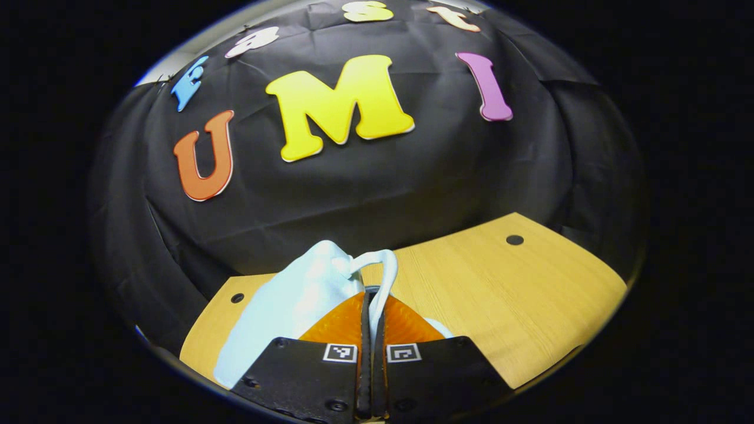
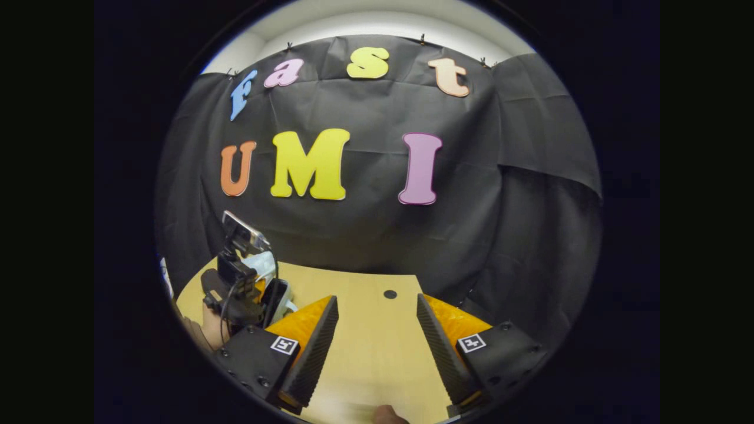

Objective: First open the suitcase, pack the skin care products into it, and then close the suitcase.

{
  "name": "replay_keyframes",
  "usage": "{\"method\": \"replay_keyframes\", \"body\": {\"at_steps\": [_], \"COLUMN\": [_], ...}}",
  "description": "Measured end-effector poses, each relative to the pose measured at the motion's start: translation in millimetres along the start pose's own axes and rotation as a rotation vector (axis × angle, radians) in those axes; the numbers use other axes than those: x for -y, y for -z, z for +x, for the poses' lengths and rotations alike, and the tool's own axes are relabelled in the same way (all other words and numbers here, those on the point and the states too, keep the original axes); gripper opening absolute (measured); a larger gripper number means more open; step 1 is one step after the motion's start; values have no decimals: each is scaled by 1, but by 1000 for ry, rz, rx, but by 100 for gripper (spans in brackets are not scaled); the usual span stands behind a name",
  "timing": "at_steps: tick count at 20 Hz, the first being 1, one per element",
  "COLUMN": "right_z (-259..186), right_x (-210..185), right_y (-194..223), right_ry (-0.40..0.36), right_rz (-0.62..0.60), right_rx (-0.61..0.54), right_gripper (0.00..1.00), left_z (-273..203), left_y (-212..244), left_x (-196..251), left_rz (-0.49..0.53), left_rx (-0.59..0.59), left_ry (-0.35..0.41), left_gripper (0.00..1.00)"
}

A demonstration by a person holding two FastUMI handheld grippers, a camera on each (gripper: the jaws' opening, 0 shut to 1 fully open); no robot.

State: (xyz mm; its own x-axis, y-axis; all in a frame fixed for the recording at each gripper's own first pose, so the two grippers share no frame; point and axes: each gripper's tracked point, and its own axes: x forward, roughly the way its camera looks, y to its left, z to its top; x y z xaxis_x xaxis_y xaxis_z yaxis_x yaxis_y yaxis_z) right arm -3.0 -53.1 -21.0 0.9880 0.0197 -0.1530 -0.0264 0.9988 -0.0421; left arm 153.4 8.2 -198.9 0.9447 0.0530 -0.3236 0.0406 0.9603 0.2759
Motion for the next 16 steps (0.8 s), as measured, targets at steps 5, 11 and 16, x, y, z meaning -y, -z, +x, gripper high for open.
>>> {"method": "replay_keyframes", "body": {"at_steps": [5,11,16], "right_z": [4,16,22], "right_x": [25,36,30], "right_y": [25,41,28], "right_ry": [12,10,-3], "right_rz": [10,16,19], "right_rx": [-52,-92,-73], "right_gripper": [80,80,80], "left_z": [10,18,12], "left_y": [35,56,59], "left_x": [36,46,72], "left_rz": [118,172,124], "left_rx": [-64,-107,-127], "left_ry": [-10,-44,52], "left_gripper": [4,6,41]}}
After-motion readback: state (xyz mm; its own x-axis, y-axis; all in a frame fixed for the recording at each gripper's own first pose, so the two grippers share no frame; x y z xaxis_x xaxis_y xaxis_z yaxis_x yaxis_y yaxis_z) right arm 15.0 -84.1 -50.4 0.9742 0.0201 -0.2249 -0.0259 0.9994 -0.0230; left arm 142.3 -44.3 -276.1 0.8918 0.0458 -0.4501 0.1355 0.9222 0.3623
